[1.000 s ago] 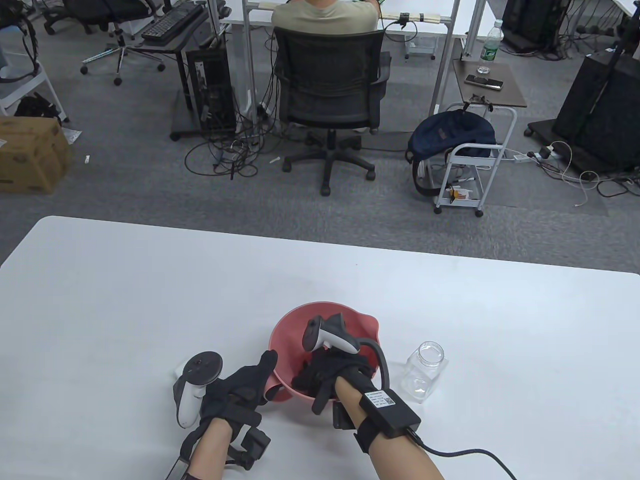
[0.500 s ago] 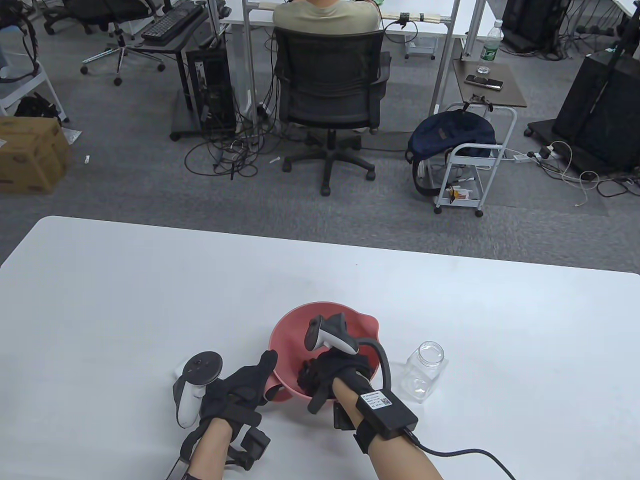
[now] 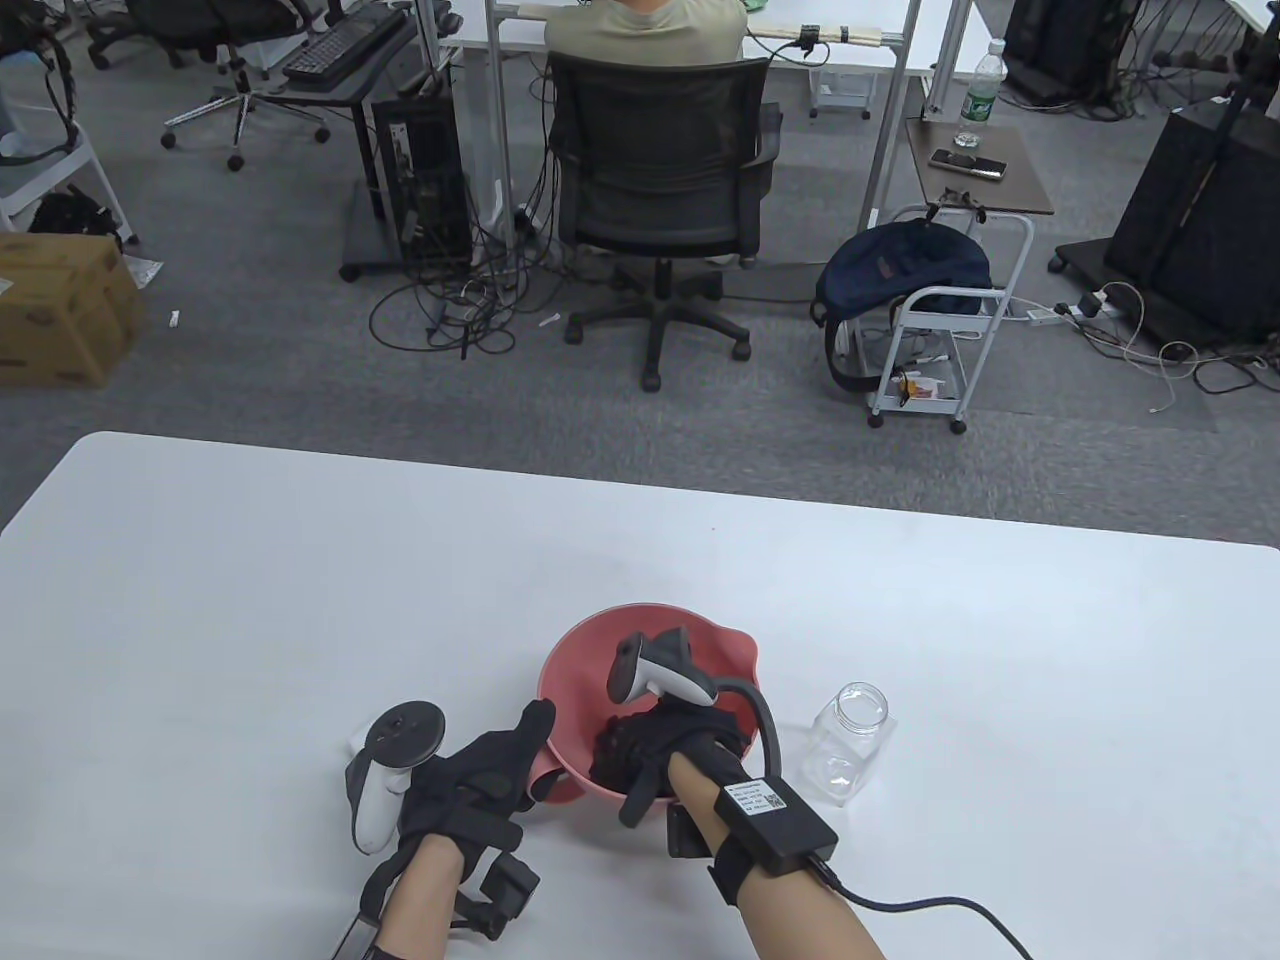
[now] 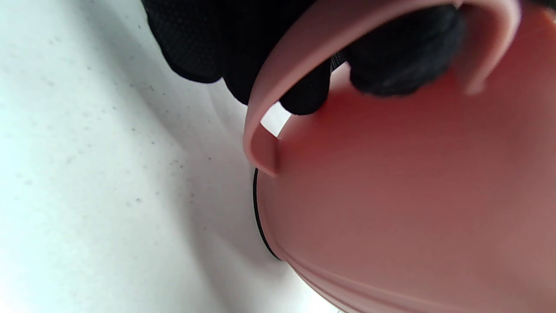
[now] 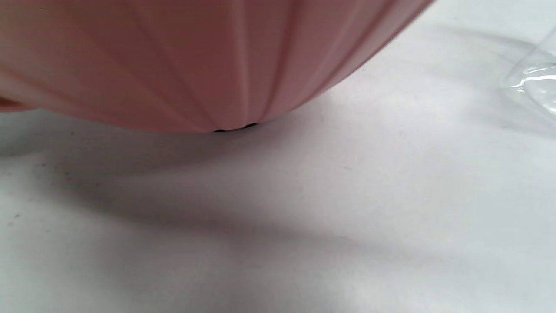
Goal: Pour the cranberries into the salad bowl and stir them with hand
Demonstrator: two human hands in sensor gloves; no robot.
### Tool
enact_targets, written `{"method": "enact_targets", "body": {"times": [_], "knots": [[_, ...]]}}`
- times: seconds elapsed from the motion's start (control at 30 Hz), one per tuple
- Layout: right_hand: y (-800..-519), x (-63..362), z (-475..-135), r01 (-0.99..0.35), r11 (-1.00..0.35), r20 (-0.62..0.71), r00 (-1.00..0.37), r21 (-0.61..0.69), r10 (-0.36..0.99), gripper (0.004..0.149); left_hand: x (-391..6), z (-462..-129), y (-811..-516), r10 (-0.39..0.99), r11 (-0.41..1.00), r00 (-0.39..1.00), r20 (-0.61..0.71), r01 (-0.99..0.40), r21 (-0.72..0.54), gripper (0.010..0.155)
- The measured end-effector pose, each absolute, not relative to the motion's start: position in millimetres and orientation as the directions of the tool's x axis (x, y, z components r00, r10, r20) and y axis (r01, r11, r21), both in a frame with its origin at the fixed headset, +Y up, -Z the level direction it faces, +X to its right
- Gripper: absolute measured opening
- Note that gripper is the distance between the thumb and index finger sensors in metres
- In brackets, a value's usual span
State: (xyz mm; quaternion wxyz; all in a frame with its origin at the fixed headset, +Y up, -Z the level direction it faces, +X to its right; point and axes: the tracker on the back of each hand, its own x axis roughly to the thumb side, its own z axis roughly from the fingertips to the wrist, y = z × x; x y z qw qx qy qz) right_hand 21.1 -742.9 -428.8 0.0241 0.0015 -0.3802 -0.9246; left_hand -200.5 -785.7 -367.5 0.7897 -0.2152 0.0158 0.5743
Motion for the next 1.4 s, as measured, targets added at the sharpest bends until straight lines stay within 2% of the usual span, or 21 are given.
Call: {"method": "enact_targets", "body": {"times": [0.3,0.7,1.2,1.4], "knots": [[-741.1,20.1,-428.2,0.036,-0.7,0.038,-0.999,0.713,-0.012,0.051,-200.5,-367.7,-785.7,0.9,0.24,0.335,-0.277,-0.914,-0.326,0.073],[-736.0,20.4,-426.4,-0.013,-0.747,0.054,-0.996,0.664,0.065,0.059,-200.1,-367.7,-786.2,0.902,0.231,0.327,-0.281,-0.917,-0.326,0.073],[-736.8,20.4,-426.4,0.007,-0.729,0.047,-0.998,0.684,0.035,0.062,-199.9,-367.1,-786.7,0.903,0.227,0.322,-0.284,-0.919,-0.322,0.073],[-737.5,18.7,-426.0,0.029,-0.722,0.037,-0.999,0.691,-0.004,0.071,-199.9,-367.0,-787.0,0.904,0.225,0.32,-0.283,-0.92,-0.322,0.073]]}}
